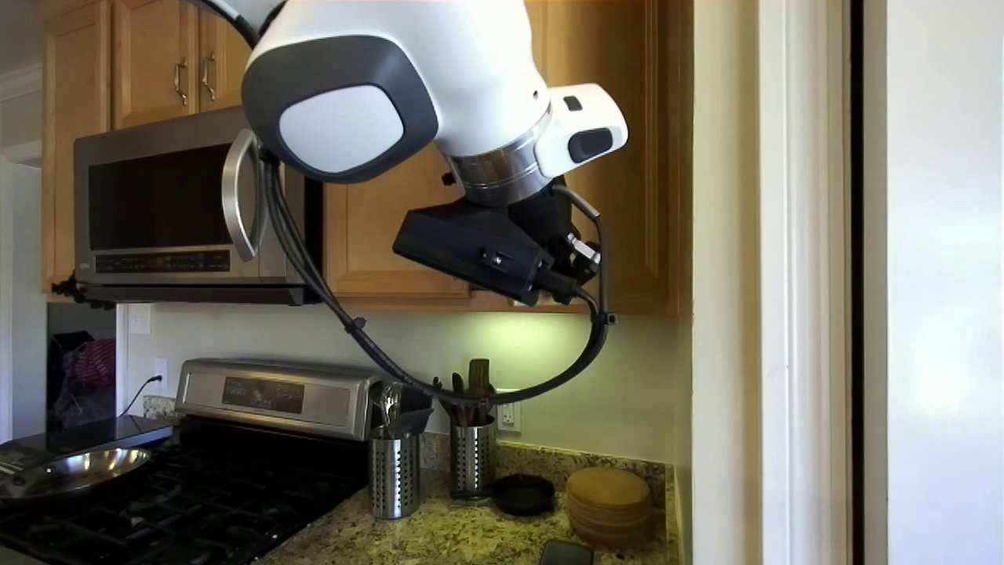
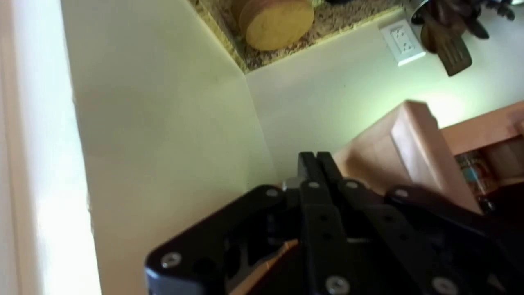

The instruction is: Close the second cupboard drawer to the right of the microwave

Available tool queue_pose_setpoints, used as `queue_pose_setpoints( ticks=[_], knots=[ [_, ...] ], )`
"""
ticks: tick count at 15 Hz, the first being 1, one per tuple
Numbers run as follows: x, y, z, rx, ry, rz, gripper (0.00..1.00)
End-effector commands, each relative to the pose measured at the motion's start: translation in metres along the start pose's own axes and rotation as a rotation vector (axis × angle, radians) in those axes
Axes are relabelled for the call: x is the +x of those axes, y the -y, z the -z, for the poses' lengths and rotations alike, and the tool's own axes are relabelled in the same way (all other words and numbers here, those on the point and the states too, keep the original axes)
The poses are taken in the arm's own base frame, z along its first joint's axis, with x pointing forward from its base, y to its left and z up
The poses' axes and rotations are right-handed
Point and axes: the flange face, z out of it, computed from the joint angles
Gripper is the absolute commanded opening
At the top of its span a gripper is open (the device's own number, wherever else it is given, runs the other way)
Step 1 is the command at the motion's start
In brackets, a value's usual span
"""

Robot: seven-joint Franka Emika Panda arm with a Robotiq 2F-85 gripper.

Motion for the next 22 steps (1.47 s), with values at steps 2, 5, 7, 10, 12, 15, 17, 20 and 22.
queue_pose_setpoints(
  ticks=[2, 5, 7, 10, 12, 15, 17, 20, 22],
  knots=[
    [0.012, 0.012, 0.012, 0.055, -0.117, -0.007, 0.03],
    [0.015, 0.021, 0.011, 0.11, -0.106, -0.015, 0.05],
    [0.015, 0.026, 0.011, 0.148, -0.104, -0.021, 0.05],
    [0.014, 0.035, 0.01, 0.207, -0.088, -0.029, 0.04],
    [0.013, 0.041, 0.011, 0.253, -0.08, -0.027, 0.04],
    [0.01, 0.061, 0.012, 0.328, -0.06, 0.001, 0.04],
    [0.009, 0.077, 0.011, 0.376, -0.043, 0.033, 0.04],
    [0.007, 0.106, 0.011, 0.463, -0.008, 0.078, 0.05],
    [0.005, 0.128, 0.013, 0.53, 0.025, 0.106, 0.04]
  ],
)
